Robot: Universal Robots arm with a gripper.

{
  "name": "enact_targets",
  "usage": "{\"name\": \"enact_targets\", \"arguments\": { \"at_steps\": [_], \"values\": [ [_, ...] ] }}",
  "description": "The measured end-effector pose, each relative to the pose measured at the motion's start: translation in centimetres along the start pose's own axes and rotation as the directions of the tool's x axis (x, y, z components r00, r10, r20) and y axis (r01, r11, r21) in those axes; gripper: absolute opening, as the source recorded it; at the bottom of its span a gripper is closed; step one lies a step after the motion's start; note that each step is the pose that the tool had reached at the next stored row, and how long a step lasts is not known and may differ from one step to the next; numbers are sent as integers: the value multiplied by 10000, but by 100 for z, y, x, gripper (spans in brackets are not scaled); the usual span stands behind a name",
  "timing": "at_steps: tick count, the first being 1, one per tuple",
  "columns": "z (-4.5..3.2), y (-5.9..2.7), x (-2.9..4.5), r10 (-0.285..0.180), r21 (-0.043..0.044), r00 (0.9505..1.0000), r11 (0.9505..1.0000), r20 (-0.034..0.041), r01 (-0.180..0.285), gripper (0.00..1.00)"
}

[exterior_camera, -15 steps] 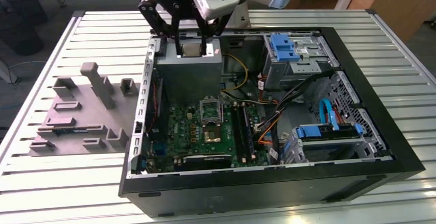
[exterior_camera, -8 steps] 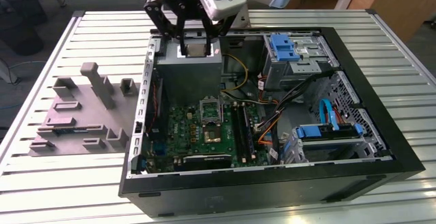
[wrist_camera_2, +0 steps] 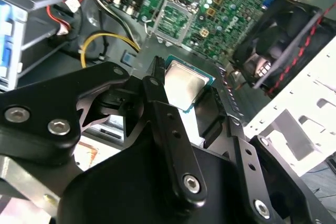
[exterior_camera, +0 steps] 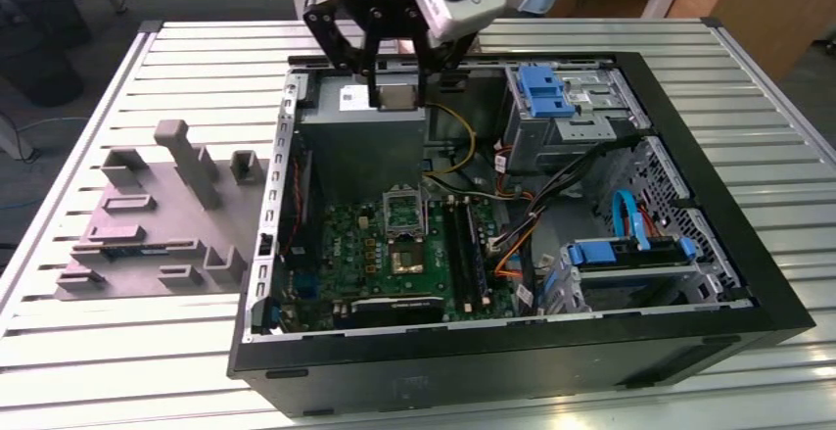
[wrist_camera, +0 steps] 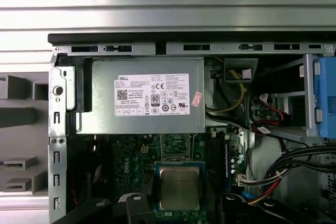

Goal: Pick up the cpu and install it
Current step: 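Pick up the cpu and move it towards the insertion slot, then place the cpu into insertion slot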

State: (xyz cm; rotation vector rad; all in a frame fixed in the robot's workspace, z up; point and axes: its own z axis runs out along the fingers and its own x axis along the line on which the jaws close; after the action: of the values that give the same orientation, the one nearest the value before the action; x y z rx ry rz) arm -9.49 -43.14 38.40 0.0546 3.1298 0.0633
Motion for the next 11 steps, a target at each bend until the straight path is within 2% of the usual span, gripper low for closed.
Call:
{"name": "enact_targets", "arguments": {
  "at_steps": [3, 11],
  "values": [
    [1, -1, -52, 0, 0, 10000, 10000, 0, 0, 47],
    [1, 0, -63, 1, 0, 10000, 10000, 0, -1, 47]
  ]
}}
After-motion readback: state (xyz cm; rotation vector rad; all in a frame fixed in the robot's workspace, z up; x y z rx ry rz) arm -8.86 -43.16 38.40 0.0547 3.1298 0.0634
